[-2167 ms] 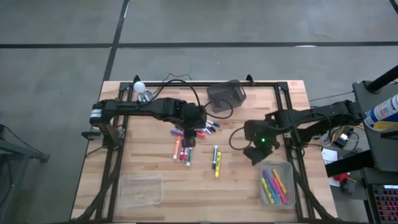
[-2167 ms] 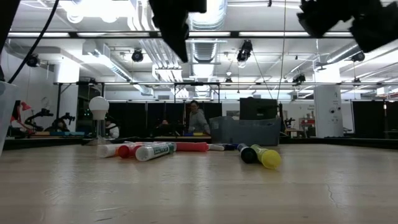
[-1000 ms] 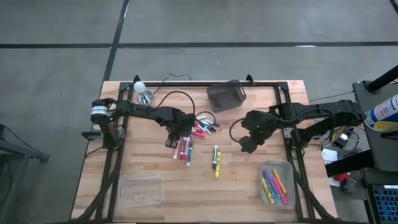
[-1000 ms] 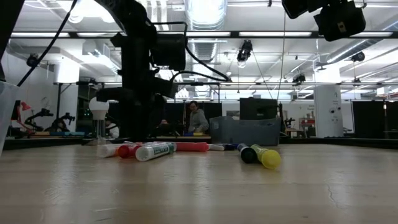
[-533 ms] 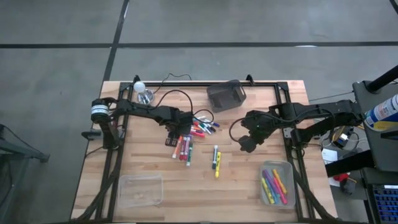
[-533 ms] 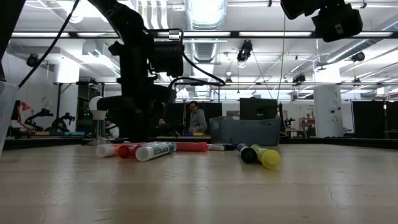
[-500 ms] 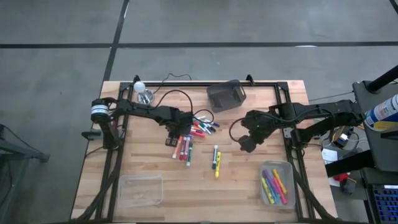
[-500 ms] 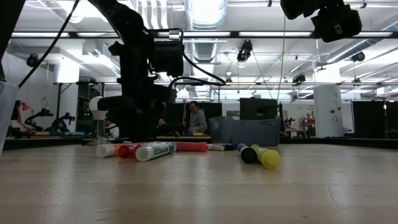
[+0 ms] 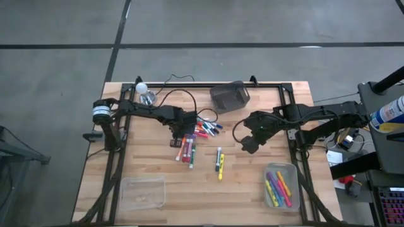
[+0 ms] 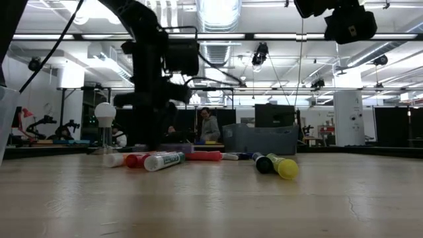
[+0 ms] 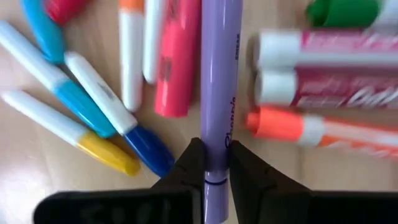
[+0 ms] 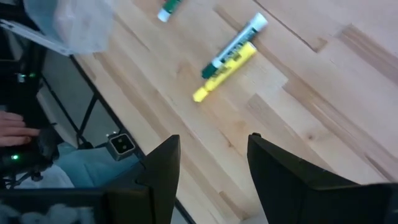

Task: Pick & Place Markers
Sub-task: Put the purple highlighter pen into the gray bin

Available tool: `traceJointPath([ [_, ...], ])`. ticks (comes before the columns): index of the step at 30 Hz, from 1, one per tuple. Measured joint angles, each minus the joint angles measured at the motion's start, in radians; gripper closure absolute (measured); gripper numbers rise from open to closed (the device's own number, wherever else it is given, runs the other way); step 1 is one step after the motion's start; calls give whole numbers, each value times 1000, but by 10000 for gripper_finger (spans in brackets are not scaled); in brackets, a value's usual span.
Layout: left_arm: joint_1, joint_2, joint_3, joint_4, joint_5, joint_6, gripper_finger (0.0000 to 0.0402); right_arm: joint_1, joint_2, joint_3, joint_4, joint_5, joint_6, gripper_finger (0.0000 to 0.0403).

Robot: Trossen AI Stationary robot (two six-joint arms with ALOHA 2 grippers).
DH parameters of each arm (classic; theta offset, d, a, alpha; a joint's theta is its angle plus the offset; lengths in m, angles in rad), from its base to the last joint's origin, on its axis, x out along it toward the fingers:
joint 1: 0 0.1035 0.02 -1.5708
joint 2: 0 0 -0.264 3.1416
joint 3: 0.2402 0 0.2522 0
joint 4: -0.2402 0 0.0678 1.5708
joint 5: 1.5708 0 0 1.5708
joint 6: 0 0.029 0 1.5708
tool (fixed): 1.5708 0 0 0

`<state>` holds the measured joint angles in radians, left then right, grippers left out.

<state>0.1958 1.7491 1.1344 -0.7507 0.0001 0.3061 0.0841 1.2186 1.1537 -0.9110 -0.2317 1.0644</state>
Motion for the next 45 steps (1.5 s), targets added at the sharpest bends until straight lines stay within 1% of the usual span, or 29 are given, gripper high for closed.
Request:
traceJointPath([
  [6, 22, -47, 128, -43, 84, -68, 363, 1, 0, 0, 90, 9, -51, 231],
  [15, 52, -170, 373, -43, 281, -241, 363, 2, -15, 0, 246, 106, -96, 232],
  [18, 52, -185, 458, -42, 321, -303, 363, 1, -15, 0, 319, 129, -106, 232],
  [22, 48, -182, 540, -35, 402, -373, 363, 1, -11, 0, 404, 204, -131, 232],
  [25, 47, -181, 551, 1, 455, -445, 364, 0, -6, 0, 429, 261, -155, 226],
  [27, 47, -179, 548, 21, 476, -480, 363, 0, -6, 0, 451, 311, -171, 216],
  [29, 46, -178, 547, 42, 490, -510, 363, 0, -6, 0, 494, 340, -186, 203],
  [33, 46, -178, 547, 77, 495, -571, 364, -13, -6, 0, 612, 367, -225, 175],
  [37, 42, -178, 547, 108, 508, -605, 364, -35, -6, 0, 652, 419, -234, 156],
  [39, 38, -178, 547, 116, 511, -609, 364, -47, -6, 0, 659, 439, -239, 151],
  [45, 27, -178, 547, 122, 507, -622, 364, -85, 1, 0, 698, 441, -239, 152],
])
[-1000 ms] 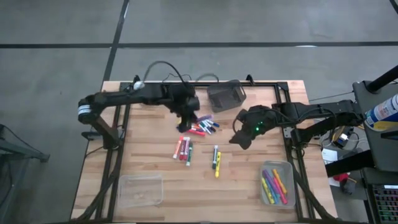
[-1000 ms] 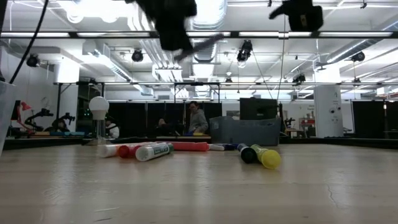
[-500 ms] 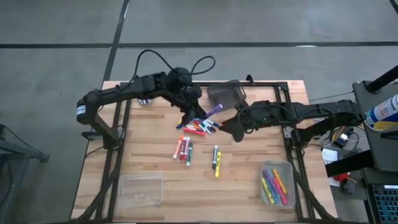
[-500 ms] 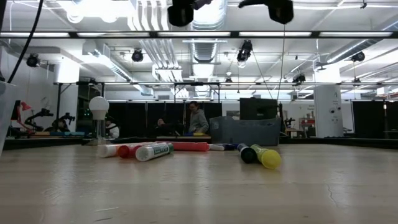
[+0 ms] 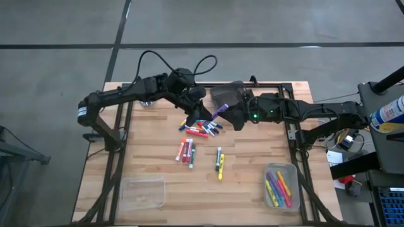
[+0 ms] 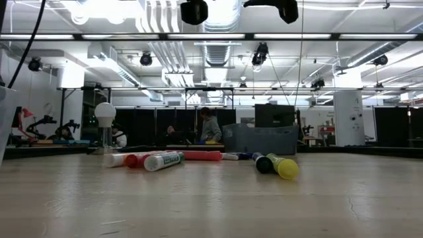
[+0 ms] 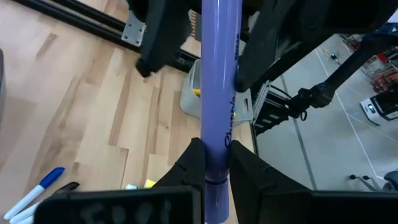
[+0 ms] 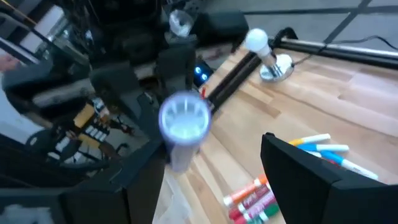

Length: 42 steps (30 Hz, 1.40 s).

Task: Pick & Place Markers
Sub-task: Put the purple highlighter pen into the gray bin

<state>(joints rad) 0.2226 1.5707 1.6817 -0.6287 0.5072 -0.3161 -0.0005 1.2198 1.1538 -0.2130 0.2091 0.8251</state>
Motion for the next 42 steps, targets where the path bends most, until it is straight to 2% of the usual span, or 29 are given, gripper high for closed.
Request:
traceJointPath([
  [6, -2, 0, 0, 9, 0, -10, 364, -17, 28, 0, 79, -56, 1, 189],
  [9, -2, 0, 0, 8, -3, -20, 364, -16, 45, 0, 108, -76, 1, 232],
  [14, -2, 0, 0, 7, -12, -24, 361, -15, 56, 0, 116, -97, -4, 326],
  [16, -2, 0, 0, 7, -15, -23, 342, -16, 55, 0, 118, -110, -11, 348],
  [20, -4, 0, 0, -22, -109, -29, 294, -17, 44, 0, 69, -152, 29, 347],
  [24, 6, -2, 0, -85, -166, 11, 267, -13, 24, 0, -68, -304, 157, 347],
  [29, 2, -2, 0, -107, -166, 17, 262, 17, 6, 0, -375, -538, 338, 347],
  [36, 3, -2, 0, -110, -168, 58, 261, 154, -10, 0, -763, -844, 543, 347],
  [39, 3, -2, 0, -116, -166, 62, 261, 230, -10, 0, -887, -913, 615, 347],
  [42, 3, -2, -1, -126, -167, 81, 260, 287, -9, -14, -981, -912, 647, 347],
])
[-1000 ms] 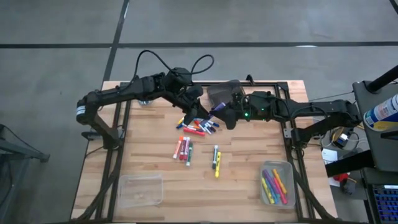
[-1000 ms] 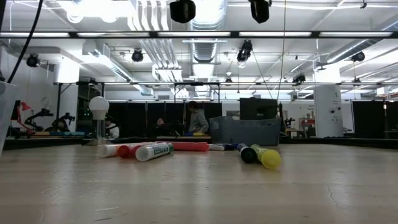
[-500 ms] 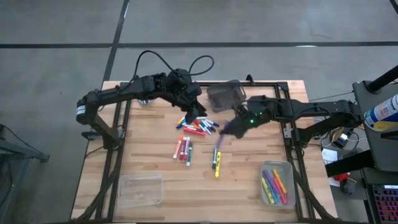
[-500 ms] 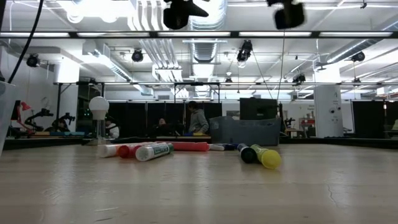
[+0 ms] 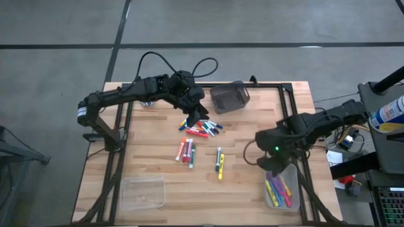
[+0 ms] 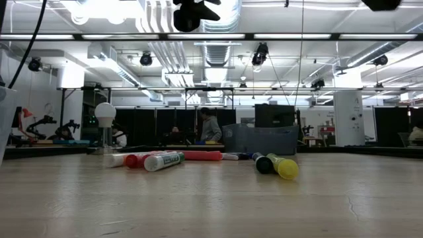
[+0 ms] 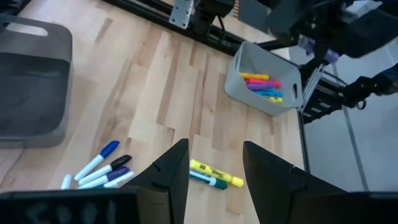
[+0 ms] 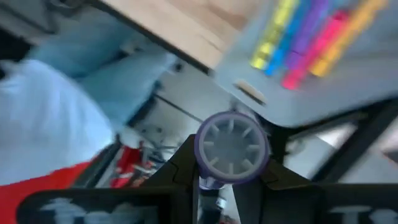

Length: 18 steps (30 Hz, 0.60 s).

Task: Pick & Place Markers
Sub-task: Put the purple highlighter pen into the gray bin

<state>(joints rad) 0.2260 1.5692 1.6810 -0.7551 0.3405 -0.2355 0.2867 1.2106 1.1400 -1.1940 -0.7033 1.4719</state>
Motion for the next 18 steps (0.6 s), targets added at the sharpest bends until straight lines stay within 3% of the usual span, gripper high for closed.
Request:
traceJointPath([
  [5, 0, 0, 0, -11, 0, 30, 260, 54, 0, -100, 15, -1, 81, 347],
  [18, 0, 0, 0, -116, 1, 77, 260, 93, 2, -419, 311, -120, 189, 347],
])
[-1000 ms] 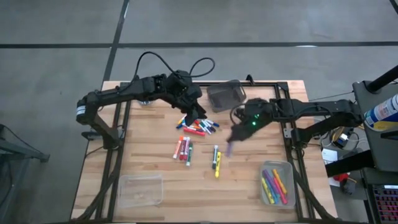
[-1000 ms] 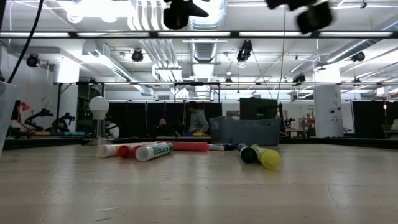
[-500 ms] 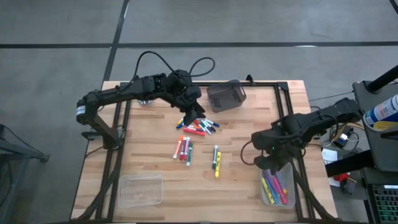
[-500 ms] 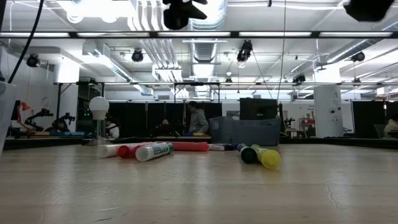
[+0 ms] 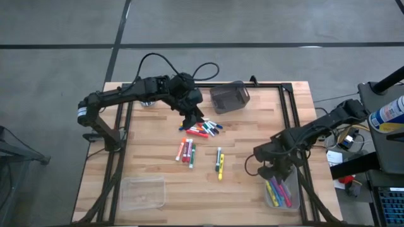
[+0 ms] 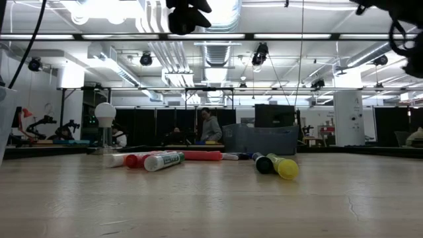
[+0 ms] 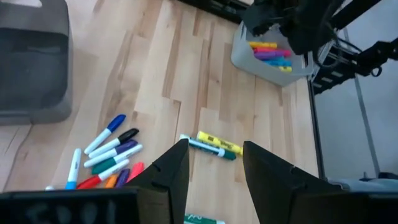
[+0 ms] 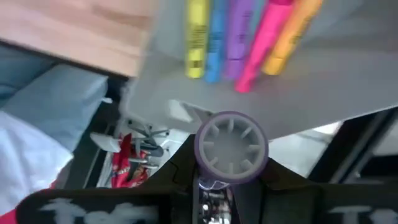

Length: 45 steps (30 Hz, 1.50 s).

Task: Pick & Place Markers
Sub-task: Put the purple highlighter pen into the gray bin, then put the orange highlighter pen into the gray bin

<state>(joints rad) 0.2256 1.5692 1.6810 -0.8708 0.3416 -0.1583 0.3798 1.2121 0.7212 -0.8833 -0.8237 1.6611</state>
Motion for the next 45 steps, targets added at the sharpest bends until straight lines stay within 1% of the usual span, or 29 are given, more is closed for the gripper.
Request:
traceJointPath([
  [3, 0, 0, 0, -22, 0, 6, 260, 3, 0, -27, 7, -16, -1, 333],
  [5, 0, 0, 0, -37, 0, 7, 260, 2, 0, -31, 5, -8, 0, 310],
  [8, 0, 0, 0, -57, 0, 25, 260, 3, 0, -15, 4, 33, 7, 268],
  [13, 0, 0, 0, -62, 0, 33, 260, 4, 0, 58, -5, 62, 49, 211],
  [15, 0, 0, 0, -65, 0, 37, 260, 7, -2, 103, -11, 77, 71, 196],
  [17, 0, 0, 0, -68, -1, 59, 260, 7, -2, 160, -24, 122, 75, 186],
  [19, 0, 0, 0, -74, -3, 76, 260, 6, -2, 220, -60, 192, 79, 181],
  [23, 0, 0, 0, -81, -23, 142, 260, 5, -2, 339, -121, 377, 78, 182],
  [25, 0, 0, -6, -82, -51, 181, 260, 2, -3, 393, -139, 484, 57, 183],
  [27, 0, 0, -30, -68, -80, 193, 260, -3, -3, 444, -147, 616, 6, 184],
  [31, 0, 0, -119, -3, -88, 229, 260, -4, -3, 533, -145, 906, -123, 184],
  [35, 0, 0, -249, 94, -92, 240, 260, -3, -3, 608, -140, 1125, -268, 184],
  [37, 0, 1, -316, 147, -99, 240, 260, -4, -2, 641, -124, 1204, -352, 184],
  [40, 0, 1, -414, 250, -116, 247, 260, -4, -1, 672, -87, 1290, -467, 184],
  [42, 0, 1, -472, 322, -148, 265, 260, -7, -1, 684, -46, 1333, -529, 184],
  [45, 0, 1, -547, 443, -174, 302, 260, -7, -1, 697, 12, 1363, -595, 184],
])
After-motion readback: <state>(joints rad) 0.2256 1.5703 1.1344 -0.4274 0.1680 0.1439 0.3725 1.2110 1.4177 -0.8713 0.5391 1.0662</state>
